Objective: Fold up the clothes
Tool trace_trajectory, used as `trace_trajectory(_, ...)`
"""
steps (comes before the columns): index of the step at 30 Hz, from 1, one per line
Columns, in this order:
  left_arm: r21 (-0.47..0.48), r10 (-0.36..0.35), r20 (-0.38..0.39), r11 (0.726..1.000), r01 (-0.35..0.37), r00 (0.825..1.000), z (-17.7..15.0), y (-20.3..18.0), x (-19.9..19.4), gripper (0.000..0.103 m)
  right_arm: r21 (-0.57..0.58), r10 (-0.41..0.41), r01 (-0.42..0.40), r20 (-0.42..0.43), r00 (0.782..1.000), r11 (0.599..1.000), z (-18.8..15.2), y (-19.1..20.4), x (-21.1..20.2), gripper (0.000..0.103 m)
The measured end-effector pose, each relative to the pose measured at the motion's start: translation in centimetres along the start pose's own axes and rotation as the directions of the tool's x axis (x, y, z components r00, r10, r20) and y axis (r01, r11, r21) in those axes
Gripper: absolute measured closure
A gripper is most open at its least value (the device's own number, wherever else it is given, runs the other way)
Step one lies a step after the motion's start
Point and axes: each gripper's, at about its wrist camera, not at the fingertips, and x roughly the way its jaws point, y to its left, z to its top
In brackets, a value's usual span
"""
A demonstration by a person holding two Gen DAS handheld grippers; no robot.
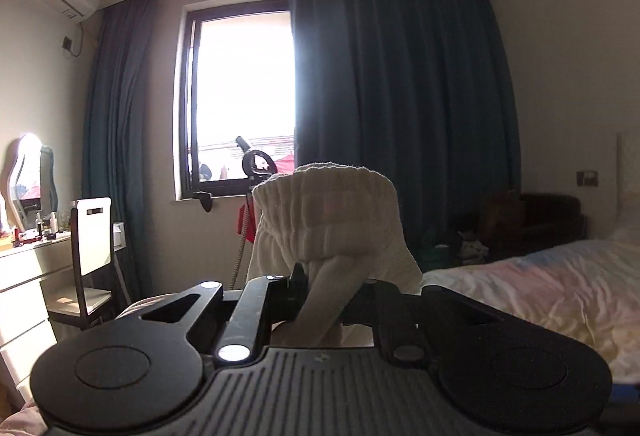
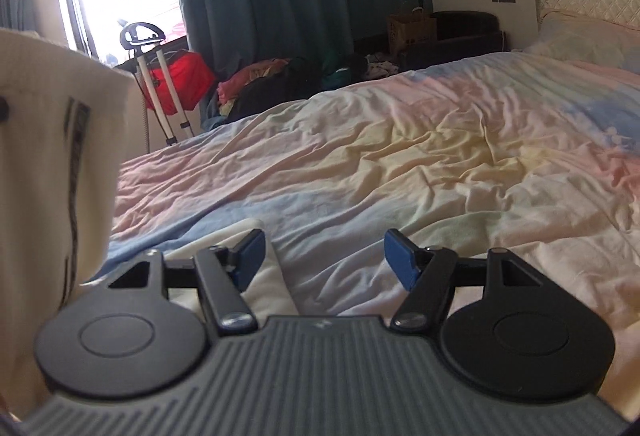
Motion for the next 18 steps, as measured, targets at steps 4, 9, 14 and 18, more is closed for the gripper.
trace_trajectory(4,0.189,-0.107,-0.073,0.975,0.119,0.992,-7.2,-6.6,0.3,0.089,0.031,-0.001,-0.001,0.073,0.997,1.000,1.1,-1.2,-0.6,0.035)
trace_trajectory(9,0.283,-0.180,-0.185,0.932,0.228,0.966,-12.3,-9.7,2.4,0.087,0.008,0.016,-0.017,0.084,0.996,1.000,1.1,-1.6,-0.2,0.033)
trace_trajectory(14,0.294,-0.217,-0.237,0.913,0.283,0.947,-13.4,-8.6,1.1,0.046,0.037,0.079,-0.080,0.024,0.997,0.996,1.0,-1.6,1.4,0.033)
trace_trajectory(18,0.289,-0.222,-0.297,0.906,0.309,0.929,-13.3,-4.9,0.6,0.021,0.093,0.122,-0.122,0.001,0.993,0.988,0.9,-2.2,1.8,0.033)
